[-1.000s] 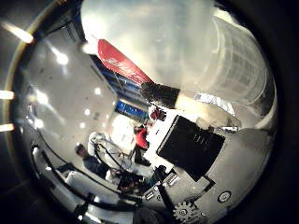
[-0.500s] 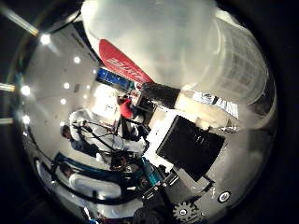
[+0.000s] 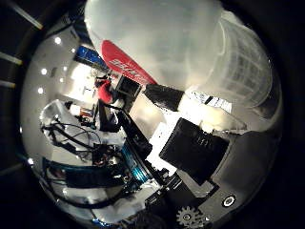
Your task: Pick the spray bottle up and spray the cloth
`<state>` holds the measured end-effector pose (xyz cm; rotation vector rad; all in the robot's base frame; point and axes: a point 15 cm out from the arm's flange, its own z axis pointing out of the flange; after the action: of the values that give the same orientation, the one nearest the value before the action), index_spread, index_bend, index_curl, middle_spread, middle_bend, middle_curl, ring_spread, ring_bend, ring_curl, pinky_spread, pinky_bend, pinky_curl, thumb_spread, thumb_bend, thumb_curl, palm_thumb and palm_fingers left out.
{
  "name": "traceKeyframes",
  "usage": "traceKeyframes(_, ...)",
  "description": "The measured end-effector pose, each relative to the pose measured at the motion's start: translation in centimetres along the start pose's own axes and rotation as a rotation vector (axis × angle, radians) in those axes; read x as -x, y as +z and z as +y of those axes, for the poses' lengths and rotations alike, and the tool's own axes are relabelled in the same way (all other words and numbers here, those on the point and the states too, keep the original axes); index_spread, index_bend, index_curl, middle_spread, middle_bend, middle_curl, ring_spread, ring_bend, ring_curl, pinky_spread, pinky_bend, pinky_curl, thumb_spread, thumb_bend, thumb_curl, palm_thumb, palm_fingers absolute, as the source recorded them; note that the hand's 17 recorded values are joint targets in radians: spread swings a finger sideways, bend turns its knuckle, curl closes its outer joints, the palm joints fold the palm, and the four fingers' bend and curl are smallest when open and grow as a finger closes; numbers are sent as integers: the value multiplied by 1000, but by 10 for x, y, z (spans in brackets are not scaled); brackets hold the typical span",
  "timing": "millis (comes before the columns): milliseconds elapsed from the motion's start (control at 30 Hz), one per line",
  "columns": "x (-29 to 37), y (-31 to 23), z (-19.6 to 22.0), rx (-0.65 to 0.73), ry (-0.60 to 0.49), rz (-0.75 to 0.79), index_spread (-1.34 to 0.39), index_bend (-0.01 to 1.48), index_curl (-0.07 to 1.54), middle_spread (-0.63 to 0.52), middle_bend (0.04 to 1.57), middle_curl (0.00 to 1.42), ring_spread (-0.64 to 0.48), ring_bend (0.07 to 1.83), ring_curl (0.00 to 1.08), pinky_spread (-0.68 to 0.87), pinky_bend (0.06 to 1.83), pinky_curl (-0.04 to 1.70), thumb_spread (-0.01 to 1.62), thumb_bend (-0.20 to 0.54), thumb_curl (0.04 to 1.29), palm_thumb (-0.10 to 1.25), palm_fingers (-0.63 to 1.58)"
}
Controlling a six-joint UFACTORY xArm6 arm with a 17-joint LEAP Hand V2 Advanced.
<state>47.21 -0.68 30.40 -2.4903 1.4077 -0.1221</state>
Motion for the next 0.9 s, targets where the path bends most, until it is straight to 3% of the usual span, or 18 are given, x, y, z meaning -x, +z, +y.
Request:
traceKeyframes(233, 12, 1, -6, 106, -42, 155, -240, 1127, 936, -108, 1430, 721, -238, 1348, 844, -139, 1036, 1516, 953, -14, 724, 1051, 1102)
traceKeyframes(467, 31, 16, -34, 112, -91, 258, -239, 1128, 935, -108, 1430, 719, -240, 1343, 849, -139, 1030, 1527, 952, -14, 732, 1049, 1104)
traceKeyframes(900, 57, 85, -20, 185, -117, 234, -238, 1125, 934, -108, 1428, 718, -238, 1342, 853, -141, 1023, 1537, 954, -14, 743, 1042, 1108)
